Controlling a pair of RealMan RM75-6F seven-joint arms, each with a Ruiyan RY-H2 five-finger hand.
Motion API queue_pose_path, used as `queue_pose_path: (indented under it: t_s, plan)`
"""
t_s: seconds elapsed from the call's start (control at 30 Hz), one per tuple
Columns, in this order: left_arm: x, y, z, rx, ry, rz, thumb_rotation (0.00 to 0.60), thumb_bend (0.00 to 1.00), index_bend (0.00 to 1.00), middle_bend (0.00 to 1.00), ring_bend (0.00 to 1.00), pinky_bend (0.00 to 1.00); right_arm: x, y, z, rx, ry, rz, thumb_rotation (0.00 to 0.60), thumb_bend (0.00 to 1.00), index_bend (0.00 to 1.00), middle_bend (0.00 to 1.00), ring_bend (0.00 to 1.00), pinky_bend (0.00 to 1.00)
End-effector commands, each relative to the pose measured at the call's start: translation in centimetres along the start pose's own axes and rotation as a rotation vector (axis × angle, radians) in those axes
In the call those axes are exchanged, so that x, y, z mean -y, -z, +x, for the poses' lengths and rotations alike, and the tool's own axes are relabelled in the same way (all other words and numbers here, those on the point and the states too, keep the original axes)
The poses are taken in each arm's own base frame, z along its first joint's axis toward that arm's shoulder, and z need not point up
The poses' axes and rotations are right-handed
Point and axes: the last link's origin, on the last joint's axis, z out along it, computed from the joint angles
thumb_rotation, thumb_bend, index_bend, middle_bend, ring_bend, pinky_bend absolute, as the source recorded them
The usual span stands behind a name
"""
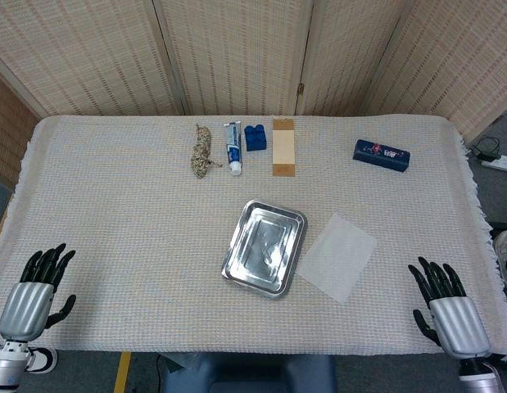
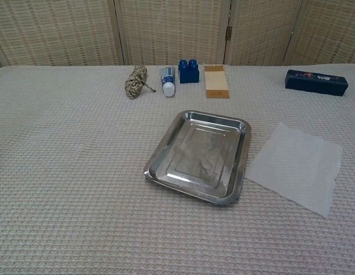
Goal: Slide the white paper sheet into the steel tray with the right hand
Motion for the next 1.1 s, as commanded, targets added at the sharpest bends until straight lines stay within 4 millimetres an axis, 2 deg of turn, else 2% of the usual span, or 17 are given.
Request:
queue_pose_path:
  t_s: [0.03,0.2,0.37,0.57,0.77,0.9,1.1]
  plan:
    - [0.2,0.0,-0.1,0.001,-0.004,0.009,0.600,0.44,0.00,0.00,0.00,0.00,-0.2,-0.2,-0.1,0.006,0.002,-0.011,0.600,0.46,0.00,0.00,0.00,0.00]
    - [0.0,-0.2,-0.1,-0.004,0.006,0.007,0.600,0.44,0.00,0.00,0.00,0.00,-0.7,-1.2,-0.8,0.038,0.034,-0.010,0.600,0.46,0.01,0.00,0.00,0.00]
    - [0.1,-0.5,-0.3,-0.001,0.005,0.005,0.600,0.44,0.00,0.00,0.00,0.00,-1.8,-2.3,-3.2,0.060,0.209,0.081,0.600,0.46,0.11,0.00,0.00,0.00]
    - [0.8,-0.6,-0.6,0.017,-0.009,0.041,0.600,0.44,0.00,0.00,0.00,0.00,-3.7,-5.1,-5.6,0.082,0.190,0.094,0.600,0.46,0.18,0.00,0.00,0.00]
    - [1.1,-1.0,-1.4,0.060,-0.013,0.059,0.600,0.44,0.00,0.00,0.00,0.00,-4.7,-8.2,-7.4,0.073,0.188,0.127,0.600,0.46,0.25,0.00,0.00,0.00]
    - [1.4,-1.3,-1.9,0.079,-0.021,0.073,0.600,0.44,0.00,0.00,0.00,0.00,-4.5,-10.1,-8.5,0.069,0.201,0.160,0.600,0.46,0.26,0.00,0.00,0.00]
    - [1.9,-1.7,-2.0,0.090,-0.013,0.063,0.600,0.44,0.00,0.00,0.00,0.00,-3.1,-12.1,-9.9,0.078,0.175,0.198,0.600,0.46,0.26,0.00,0.00,0.00]
